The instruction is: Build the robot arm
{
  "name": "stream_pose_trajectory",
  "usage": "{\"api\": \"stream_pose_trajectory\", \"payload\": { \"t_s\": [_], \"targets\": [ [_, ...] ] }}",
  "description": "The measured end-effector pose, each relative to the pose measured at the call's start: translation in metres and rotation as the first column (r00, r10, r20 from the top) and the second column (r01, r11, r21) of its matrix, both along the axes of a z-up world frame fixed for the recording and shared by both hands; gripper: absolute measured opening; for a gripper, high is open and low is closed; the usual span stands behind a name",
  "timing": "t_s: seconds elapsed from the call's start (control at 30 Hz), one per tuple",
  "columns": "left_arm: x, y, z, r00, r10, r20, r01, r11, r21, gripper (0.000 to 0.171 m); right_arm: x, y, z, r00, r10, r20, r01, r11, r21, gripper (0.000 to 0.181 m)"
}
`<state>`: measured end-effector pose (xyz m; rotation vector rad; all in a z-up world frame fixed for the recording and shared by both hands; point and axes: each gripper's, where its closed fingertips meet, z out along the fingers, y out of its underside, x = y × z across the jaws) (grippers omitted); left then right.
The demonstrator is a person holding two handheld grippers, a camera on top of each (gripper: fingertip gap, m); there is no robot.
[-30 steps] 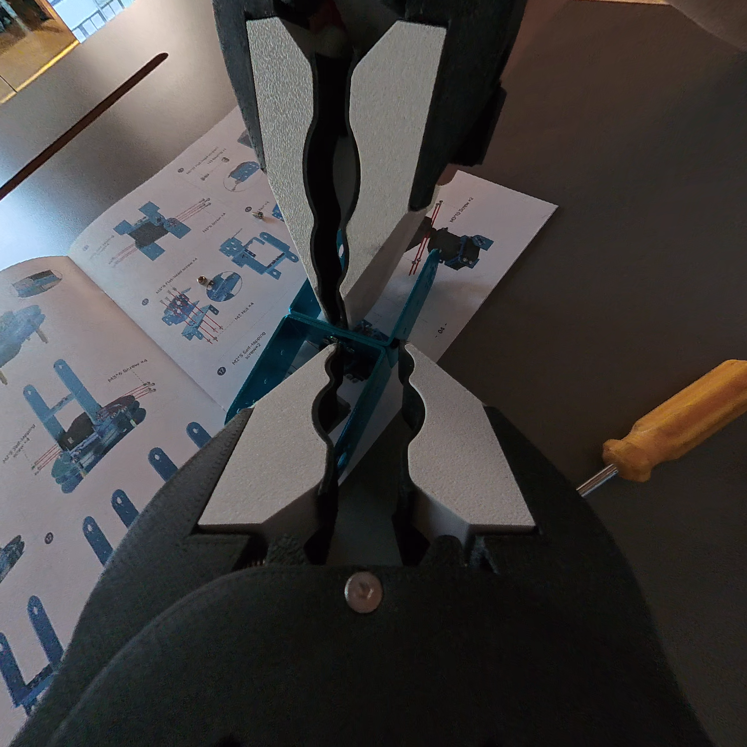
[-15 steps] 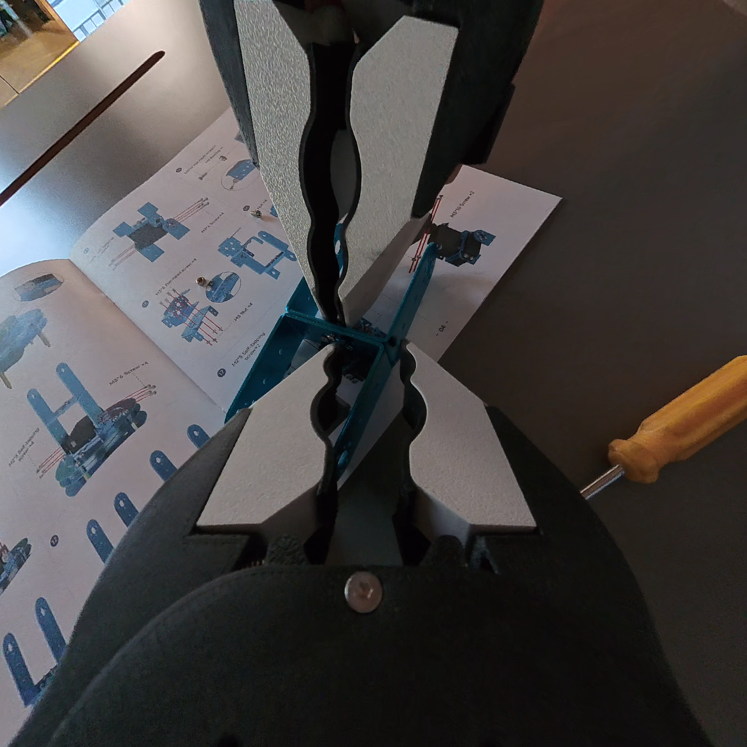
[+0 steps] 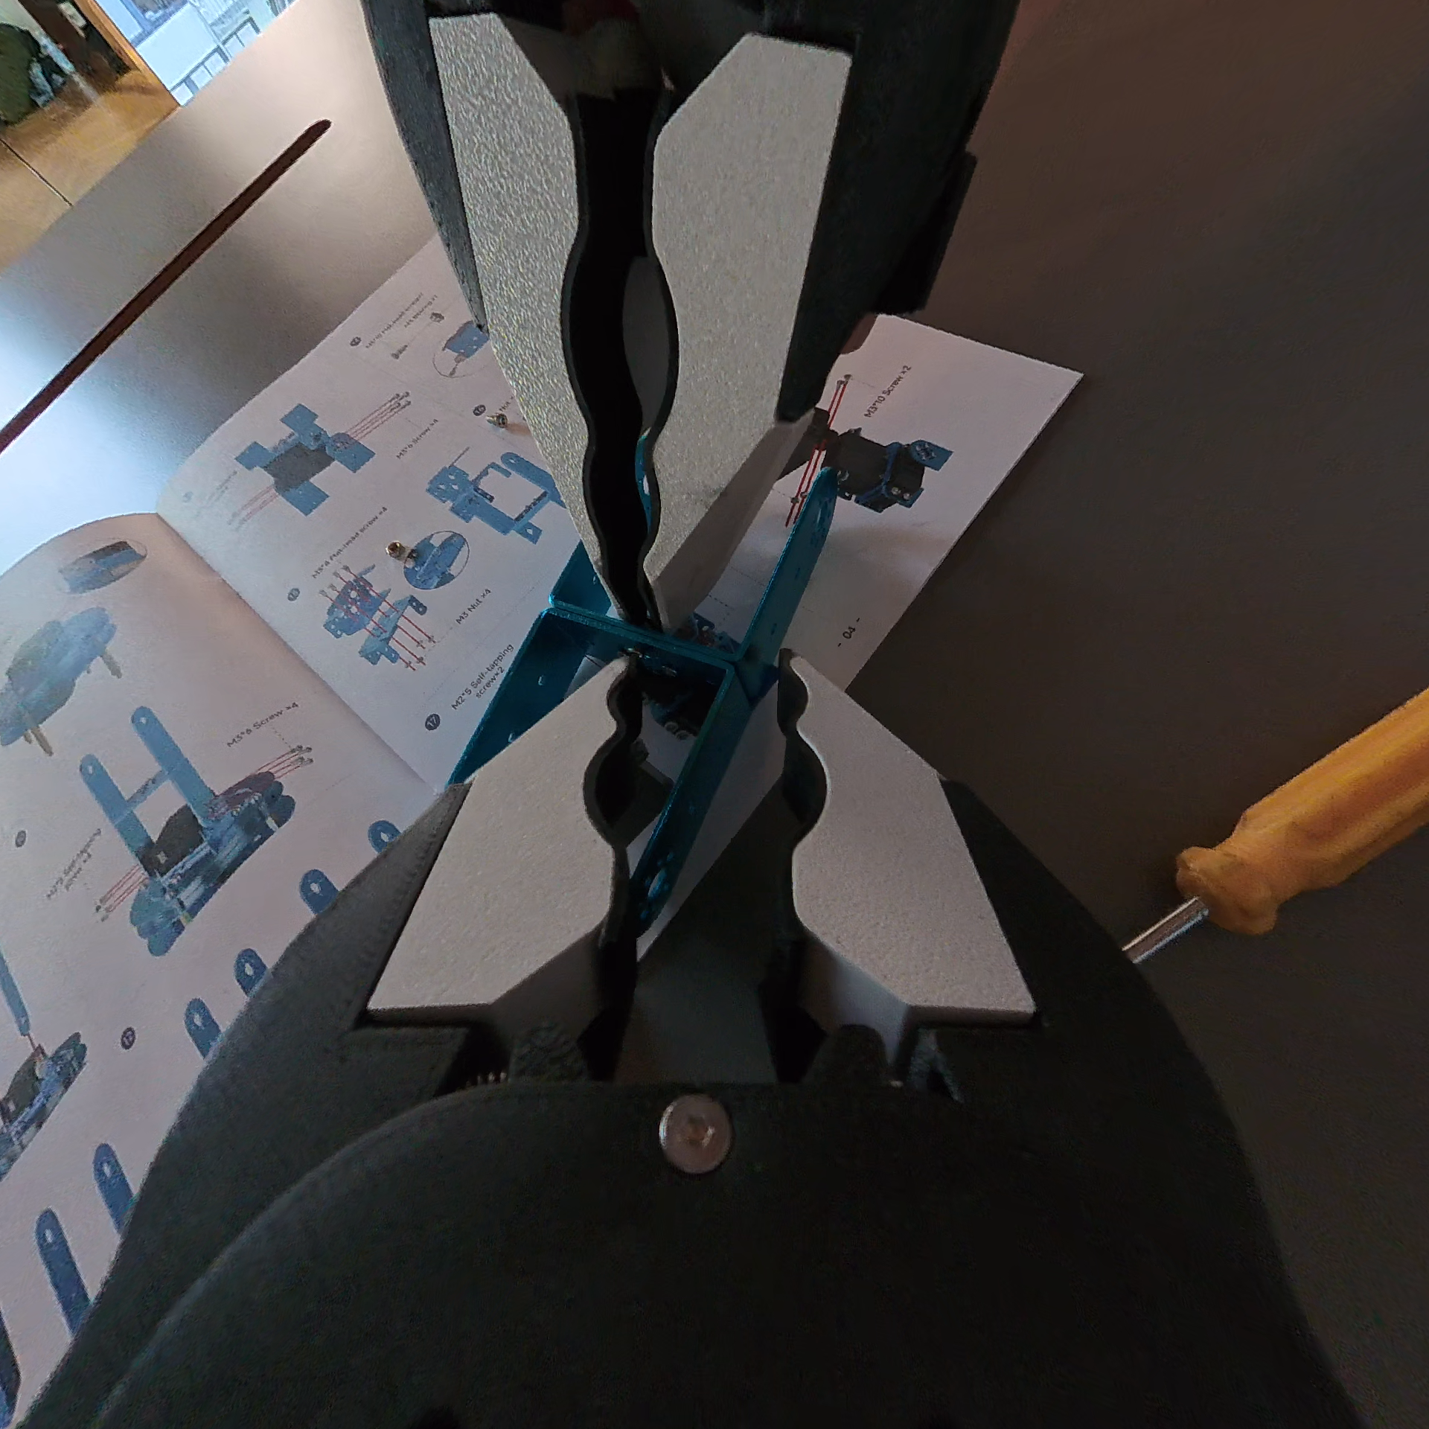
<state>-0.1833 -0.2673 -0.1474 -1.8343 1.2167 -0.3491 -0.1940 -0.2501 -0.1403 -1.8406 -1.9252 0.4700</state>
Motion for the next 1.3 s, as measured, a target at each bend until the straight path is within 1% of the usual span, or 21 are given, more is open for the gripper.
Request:
{"api": "stream_pose_trajectory", "payload": {
  "t_s": [0.17, 0.3, 0.5, 0.8, 0.93, 1.03, 1.13, 1.23, 1.3],
  "targets": [
    [0.001, -0.001, 0.001, 1.0, -0.01, -0.01, 0.01, 1.0, 0.03, 0.03, 0.002, 0.0, 0.0, 1.0, -0.002, 0.019, 0.003, 1.0, -0.021, 0.004],
    [0.002, -0.001, 0.001, 1.0, -0.011, -0.017, 0.012, 0.999, 0.044, 0.031, 0.001, 0.001, 0.0, 0.999, -0.002, 0.036, 0.003, 0.999, -0.044, 0.004],
    [0.001, 0.0, 0.001, 1.0, -0.008, -0.021, 0.009, 0.999, 0.05, 0.028, 0.001, 0.002, 0.001, 0.999, 0.008, 0.051, -0.006, 0.999, -0.036, 0.004],
    [0.001, 0.0, -0.001, 0.999, -0.009, -0.039, 0.011, 0.998, 0.06, 0.026, 0.001, 0.007, 0.007, 0.999, 0.004, 0.032, -0.004, 1.0, -0.014, 0.002],
    [0.001, 0.001, -0.002, 0.999, -0.004, -0.05, 0.007, 0.998, 0.063, 0.027, 0.01, 0.01, 0.007, 1.0, 0.009, 0.022, -0.009, 1.0, -0.012, 0.003],
    [0.0, 0.001, -0.003, 0.998, 0.0, -0.061, 0.005, 0.998, 0.068, 0.026, 0.018, 0.002, -0.002, 0.999, 0.05, -0.005, -0.05, 0.996, -0.08, 0.004],
    [-0.003, 0.002, -0.004, 0.997, 0.0, -0.071, 0.005, 0.998, 0.067, 0.025, 0.021, -0.004, -0.009, 0.998, 0.042, -0.046, -0.049, 0.987, -0.154, 0.004],
    [-0.006, 0.0, -0.006, 0.998, -0.011, -0.068, 0.014, 0.999, 0.043, 0.018, 0.018, -0.009, -0.005, 0.992, 0.028, -0.12, -0.051, 0.981, -0.188, 0.004],
    [-0.008, -0.003, -0.006, 0.998, -0.022, -0.06, 0.024, 0.999, 0.027, 0.019, 0.016, -0.015, -0.002, 0.989, 0.033, -0.145, -0.063, 0.976, -0.208, 0.004]
  ]
}}
